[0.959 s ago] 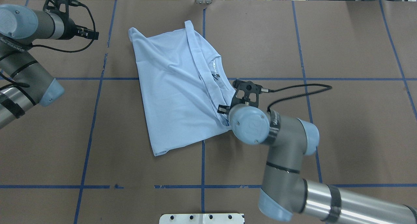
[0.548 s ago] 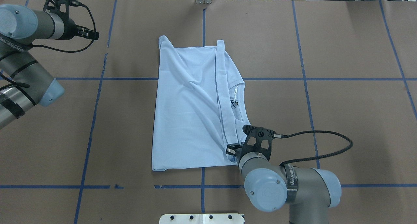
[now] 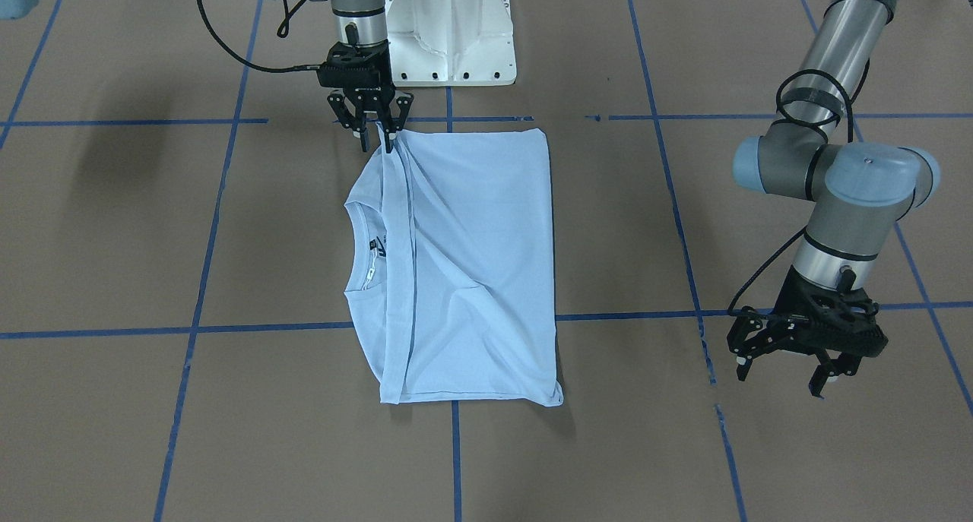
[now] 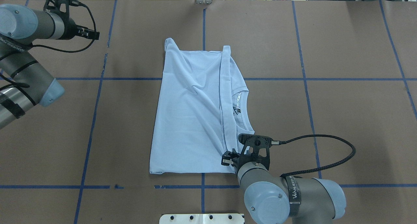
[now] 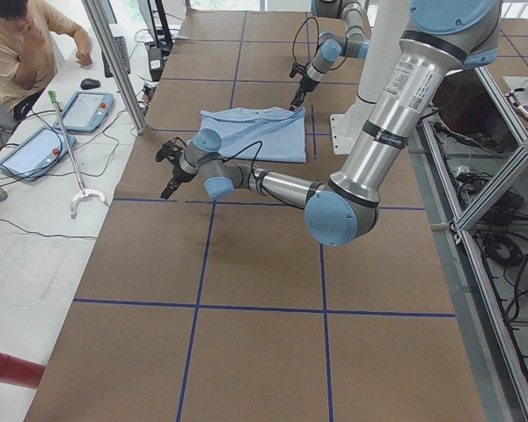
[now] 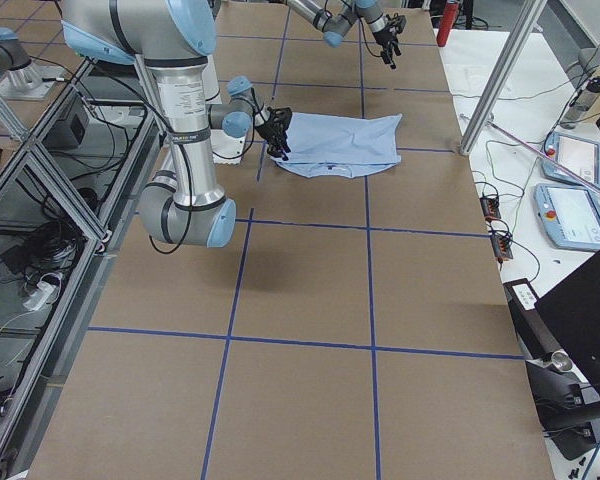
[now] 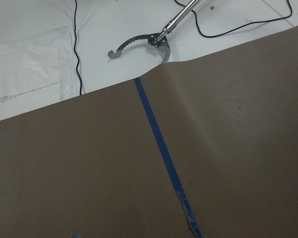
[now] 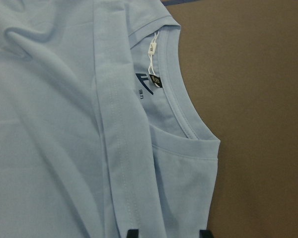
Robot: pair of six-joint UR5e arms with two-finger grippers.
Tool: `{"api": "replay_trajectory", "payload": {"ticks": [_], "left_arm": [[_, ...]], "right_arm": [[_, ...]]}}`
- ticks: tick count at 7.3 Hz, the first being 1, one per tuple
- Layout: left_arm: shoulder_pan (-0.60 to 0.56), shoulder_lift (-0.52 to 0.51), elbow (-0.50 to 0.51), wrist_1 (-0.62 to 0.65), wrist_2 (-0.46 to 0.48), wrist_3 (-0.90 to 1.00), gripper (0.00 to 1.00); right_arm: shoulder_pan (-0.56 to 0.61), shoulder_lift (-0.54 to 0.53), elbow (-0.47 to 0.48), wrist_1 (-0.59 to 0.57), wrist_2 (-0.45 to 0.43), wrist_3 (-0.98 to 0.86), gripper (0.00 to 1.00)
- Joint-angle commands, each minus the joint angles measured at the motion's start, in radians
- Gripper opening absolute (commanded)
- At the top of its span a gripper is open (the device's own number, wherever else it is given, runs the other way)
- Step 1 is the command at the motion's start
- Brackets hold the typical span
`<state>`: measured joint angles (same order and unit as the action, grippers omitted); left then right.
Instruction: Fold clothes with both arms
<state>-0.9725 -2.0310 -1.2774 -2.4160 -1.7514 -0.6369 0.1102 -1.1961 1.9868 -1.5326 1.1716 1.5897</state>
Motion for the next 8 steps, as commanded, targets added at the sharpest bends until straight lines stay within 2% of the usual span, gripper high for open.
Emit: {"api": "replay_trajectory", "payload": {"ticks": [1,2,3,4,5,6,8], "left_arm": [[0.0,0.0,0.0,0.0,0.0,-0.001,1.0],[0.0,0.0,0.0,0.0,0.0,-0.001,1.0],[0.0,0.0,0.0,0.0,0.0,-0.001,1.0],[0.0,0.0,0.0,0.0,0.0,-0.001,1.0],[0.0,0.0,0.0,0.0,0.0,-0.003,1.0],[0.0,0.0,0.001,0.0,0.0,-0.007,1.0],[0.0,0.0,0.0,0.0,0.0,-0.007,1.0]], "right_arm": [[-0.003,-0.003,0.023,0.011,0.011,-0.119,1.0],[-0.044,-0.005,0.015,0.011,-0.003,-0.137,1.0],[-0.053,-0.003,0.018,0.011,-0.004,-0.137,0.91],[-0.063,-0.002,0.015,0.011,-0.004,-0.137,0.68],[-0.063,0.0,0.017,0.011,-0.001,-0.136,0.5],[-0.063,0.0,0.017,0.011,-0.001,-0.136,0.25],[-0.058,0.0,0.015,0.011,-0.001,-0.137,0.0]]}}
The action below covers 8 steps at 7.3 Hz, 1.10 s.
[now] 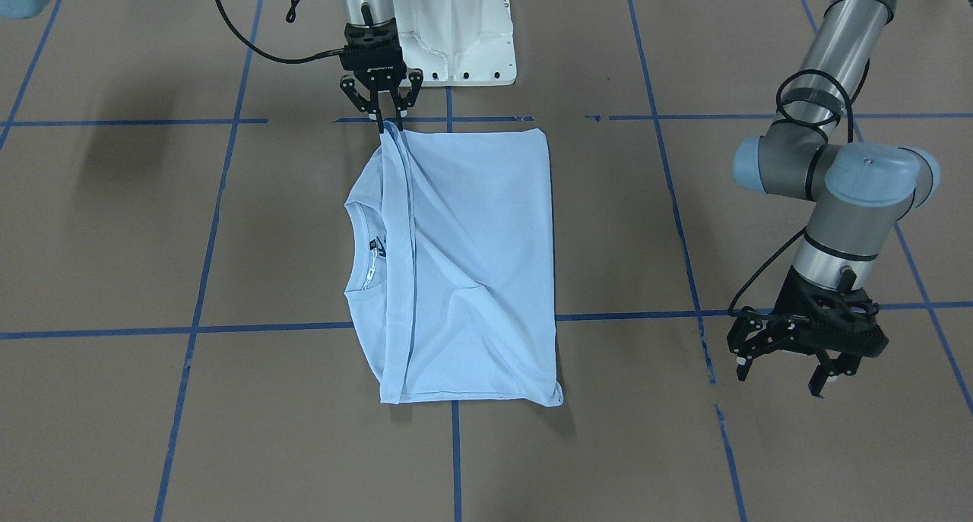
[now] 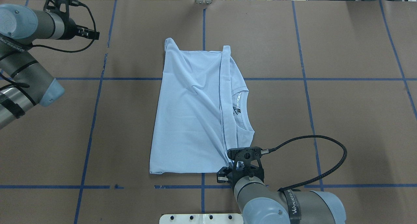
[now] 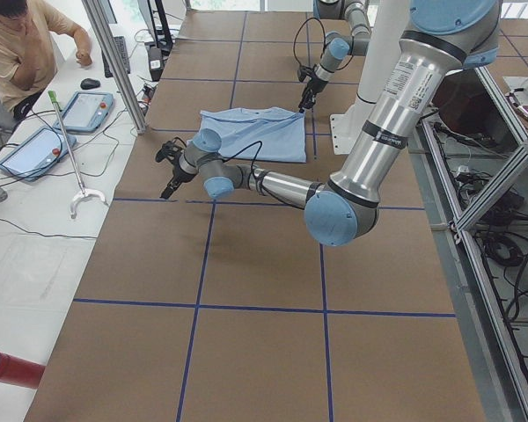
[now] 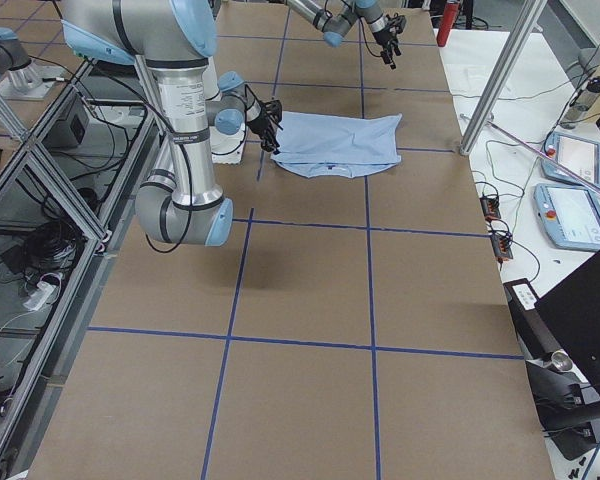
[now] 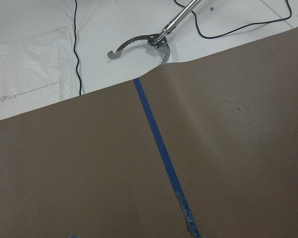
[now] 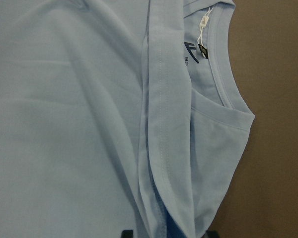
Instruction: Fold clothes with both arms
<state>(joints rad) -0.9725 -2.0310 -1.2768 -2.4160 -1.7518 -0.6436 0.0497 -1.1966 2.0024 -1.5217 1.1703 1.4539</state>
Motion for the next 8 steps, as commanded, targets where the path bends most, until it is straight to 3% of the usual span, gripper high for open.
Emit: {"api": "replay_trajectory", "payload": {"ticks": [1,4,5,8], "left_arm": [[0.0,0.0,-0.001,0.0,0.0,-0.001,1.0],[0.0,0.0,-0.001,0.0,0.0,-0.001,1.0],[0.0,0.0,-0.001,0.0,0.0,-0.001,1.0],[0.0,0.0,-0.001,0.0,0.0,-0.001,1.0]], "right_arm": [[0.002,-0.001,-0.001,0.0,-0.004,0.0,0.0],[0.022,0.002,0.009,-0.002,0.002,0.011,0.0],[0.027,-0.02,0.051,-0.005,0.002,0.016,0.0],[-0.002,-0.157,0.096,-0.005,-0.014,0.202,0.0]]}}
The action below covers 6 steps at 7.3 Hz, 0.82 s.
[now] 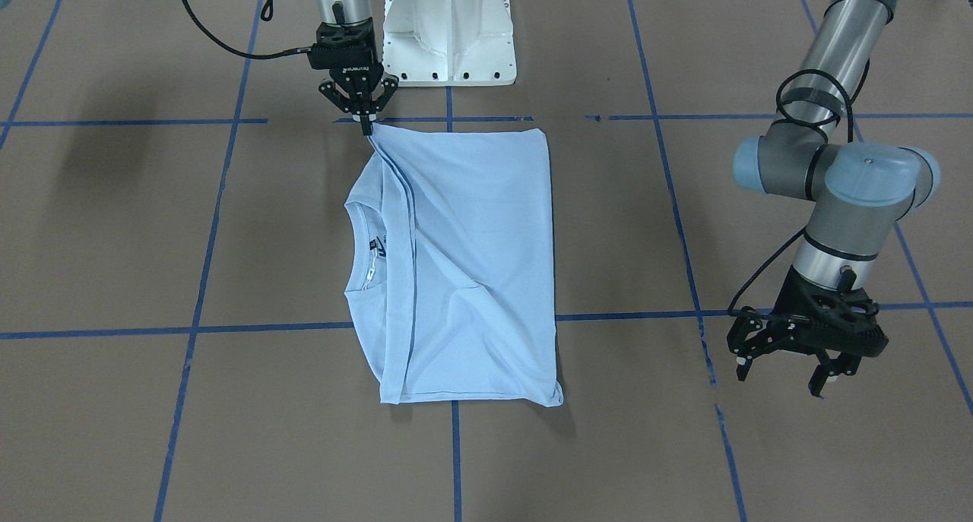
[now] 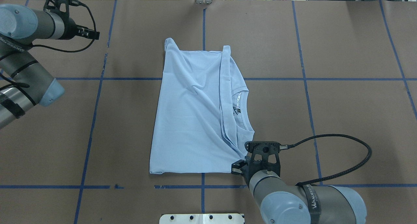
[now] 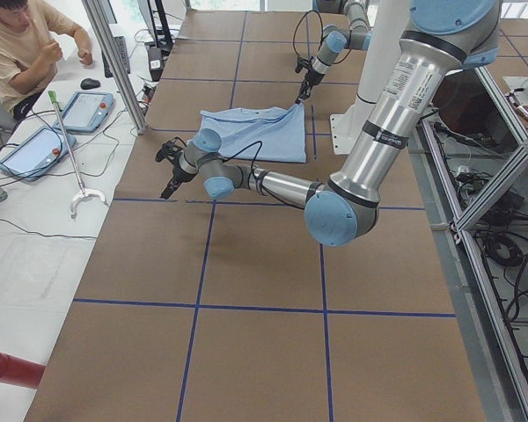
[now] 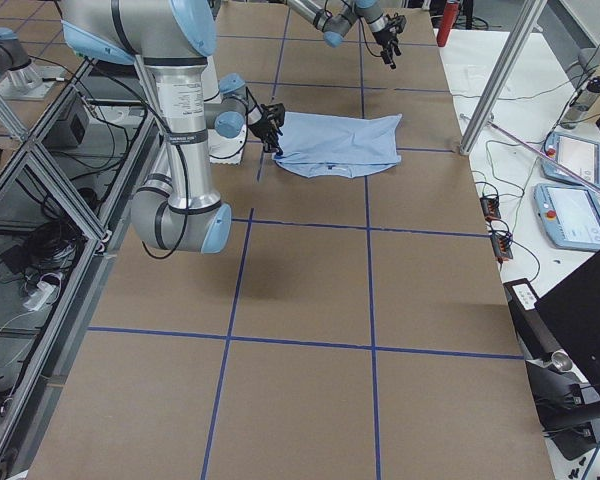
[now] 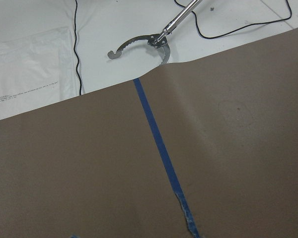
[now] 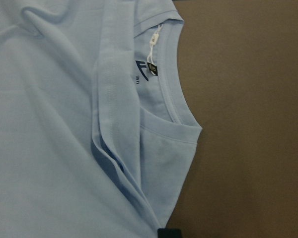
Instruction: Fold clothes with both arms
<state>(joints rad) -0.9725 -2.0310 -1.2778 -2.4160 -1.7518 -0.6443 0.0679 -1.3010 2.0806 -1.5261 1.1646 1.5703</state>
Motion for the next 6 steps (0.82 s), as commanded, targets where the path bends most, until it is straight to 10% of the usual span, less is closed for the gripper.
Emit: {"api": "replay_trajectory", "payload": {"ticks": [1,2,3,6], "left_arm": [[0.0,0.0,0.0,0.0,0.0,0.0,1.0],[0.0,0.0,0.0,0.0,0.0,0.0,1.0],[0.0,0.0,0.0,0.0,0.0,0.0,1.0],[0.003,-0.011,-0.002,0.0,-0.062,-0.073,1.0]], "right_arm": [[-0.055,-0.067,0.018,-0.002,-0.052,0.168,0.0],[-0.086,-0.067,0.015,-0.006,-0.083,0.236,0.0],[-0.101,-0.07,0.015,-0.009,-0.114,0.246,0.99],[0.049,0.032,0.023,0.0,-0.027,0.104,1.0]]}}
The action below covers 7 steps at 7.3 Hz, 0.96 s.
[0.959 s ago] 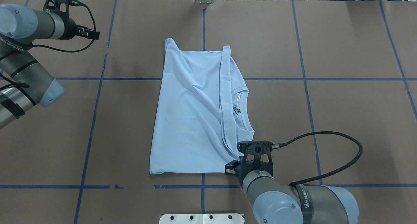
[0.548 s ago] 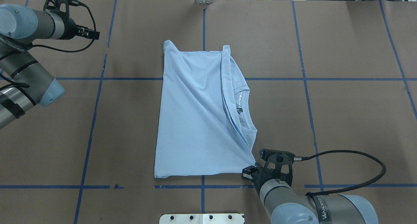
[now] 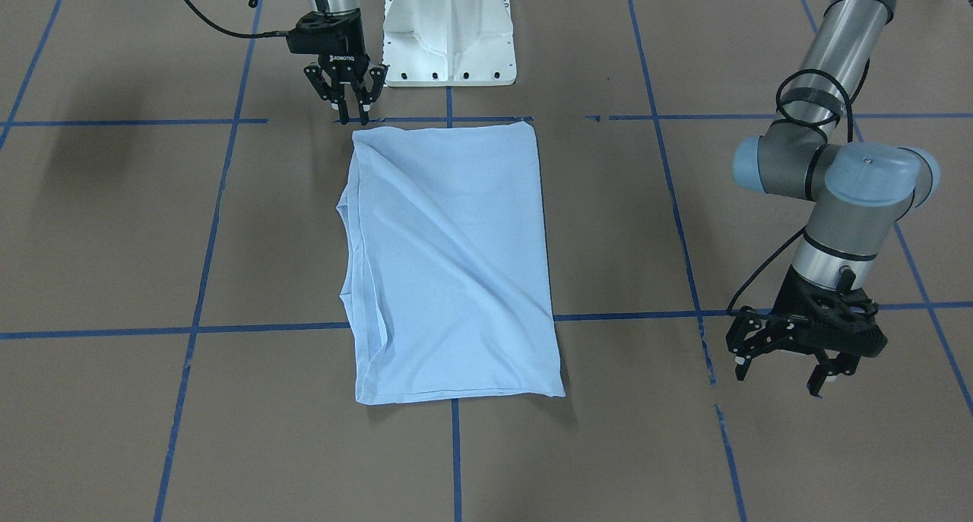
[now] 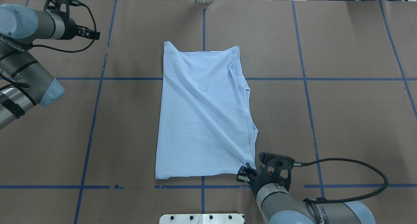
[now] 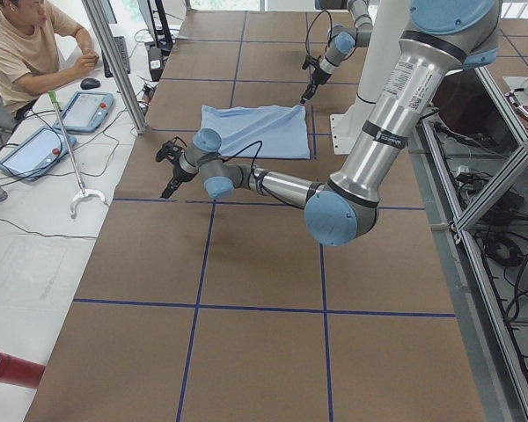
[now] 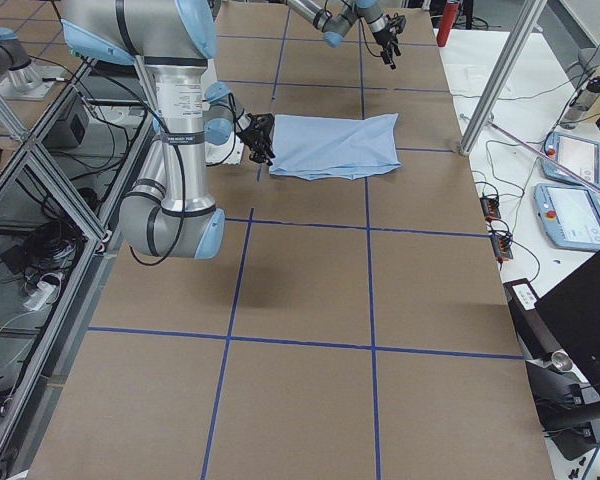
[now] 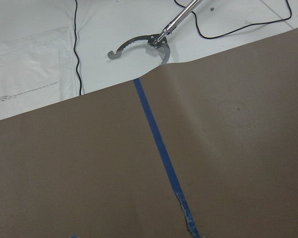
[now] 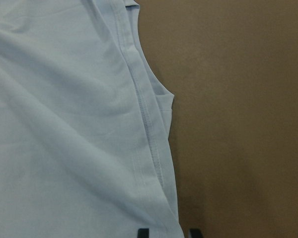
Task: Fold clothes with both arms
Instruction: 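Lift the right gripper off the shirt while the left gripper moves to the near edge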
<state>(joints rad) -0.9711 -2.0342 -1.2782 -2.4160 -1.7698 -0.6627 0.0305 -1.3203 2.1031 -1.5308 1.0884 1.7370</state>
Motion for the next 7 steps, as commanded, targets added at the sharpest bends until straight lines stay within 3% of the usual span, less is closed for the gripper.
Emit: {"api": "replay_trajectory", "payload": {"ticks": [1,4,6,7], "left_arm": [[0.009,-0.029,-0.004,0.0,-0.066,-0.137,1.0],[0.145,-0.098,-0.044,-0.023,-0.065,-0.459,1.0],[0.23,-0.06,-0.166,-0.02,-0.065,-0.604,0.99],[0.323,0.027,-0.284,-0.015,-0.054,-0.641,0.99]], "right_arm": [[0.203,0.091,0.0,0.008,0.173,-0.091,1.0],[0.481,0.176,-0.015,0.006,0.414,-0.21,1.0],[0.551,0.179,-0.052,0.006,0.459,-0.229,1.0],[0.558,0.179,-0.058,0.006,0.459,-0.232,1.0]]}}
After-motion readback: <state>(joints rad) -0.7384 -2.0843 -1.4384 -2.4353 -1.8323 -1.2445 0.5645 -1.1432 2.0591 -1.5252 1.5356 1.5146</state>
